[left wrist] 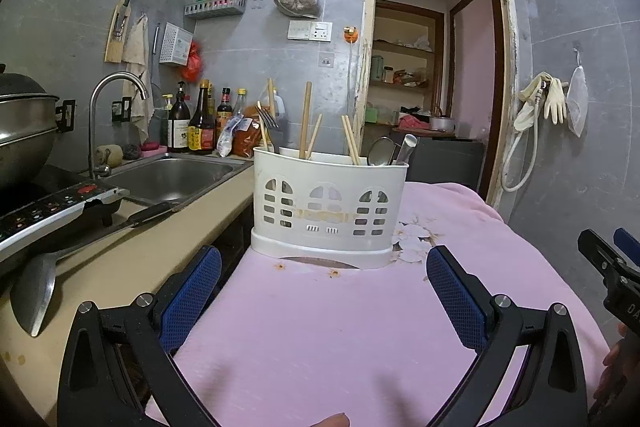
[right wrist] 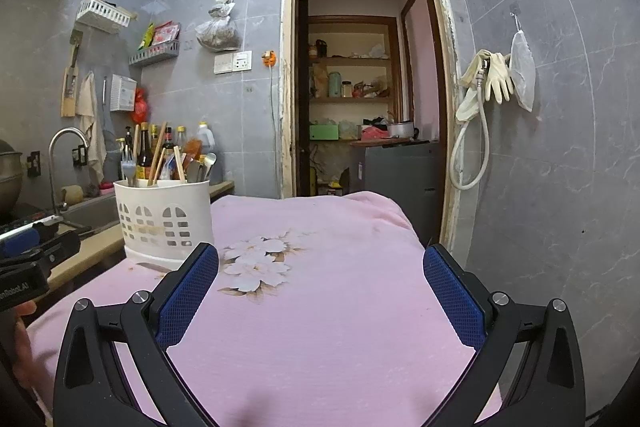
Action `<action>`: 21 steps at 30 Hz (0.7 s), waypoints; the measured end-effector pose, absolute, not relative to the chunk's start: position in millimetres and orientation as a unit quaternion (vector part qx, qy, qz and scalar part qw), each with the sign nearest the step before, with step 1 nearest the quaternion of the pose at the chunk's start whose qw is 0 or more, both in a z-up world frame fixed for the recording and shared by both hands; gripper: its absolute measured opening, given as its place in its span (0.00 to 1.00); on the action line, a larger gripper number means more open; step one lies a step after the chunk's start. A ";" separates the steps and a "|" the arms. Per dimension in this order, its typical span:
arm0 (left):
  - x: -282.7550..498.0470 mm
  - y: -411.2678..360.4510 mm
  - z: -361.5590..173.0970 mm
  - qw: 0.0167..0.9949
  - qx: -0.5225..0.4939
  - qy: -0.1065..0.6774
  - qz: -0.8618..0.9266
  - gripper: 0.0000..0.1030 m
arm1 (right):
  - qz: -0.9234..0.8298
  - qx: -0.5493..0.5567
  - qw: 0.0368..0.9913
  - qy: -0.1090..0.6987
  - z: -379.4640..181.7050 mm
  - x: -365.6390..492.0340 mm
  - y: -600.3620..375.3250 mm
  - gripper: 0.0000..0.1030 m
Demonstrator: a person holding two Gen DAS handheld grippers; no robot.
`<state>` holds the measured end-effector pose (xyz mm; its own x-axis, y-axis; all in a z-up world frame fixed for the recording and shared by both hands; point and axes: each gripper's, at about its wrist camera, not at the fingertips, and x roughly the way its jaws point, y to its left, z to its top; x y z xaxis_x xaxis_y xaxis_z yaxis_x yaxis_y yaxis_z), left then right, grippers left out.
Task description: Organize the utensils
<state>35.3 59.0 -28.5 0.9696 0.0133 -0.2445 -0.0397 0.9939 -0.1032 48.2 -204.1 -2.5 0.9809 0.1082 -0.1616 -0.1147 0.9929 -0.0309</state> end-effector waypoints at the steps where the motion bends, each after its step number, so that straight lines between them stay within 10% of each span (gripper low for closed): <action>1: 35.3 59.3 -28.6 0.991 -0.053 0.123 0.013 0.98 | 0.056 -0.020 0.995 0.080 -2.5 48.1 -204.2 1.00; 21: 34.0 60.9 -27.2 0.991 -0.055 0.122 0.016 0.98 | 0.055 -0.019 0.995 0.079 -0.7 47.8 -206.4 1.00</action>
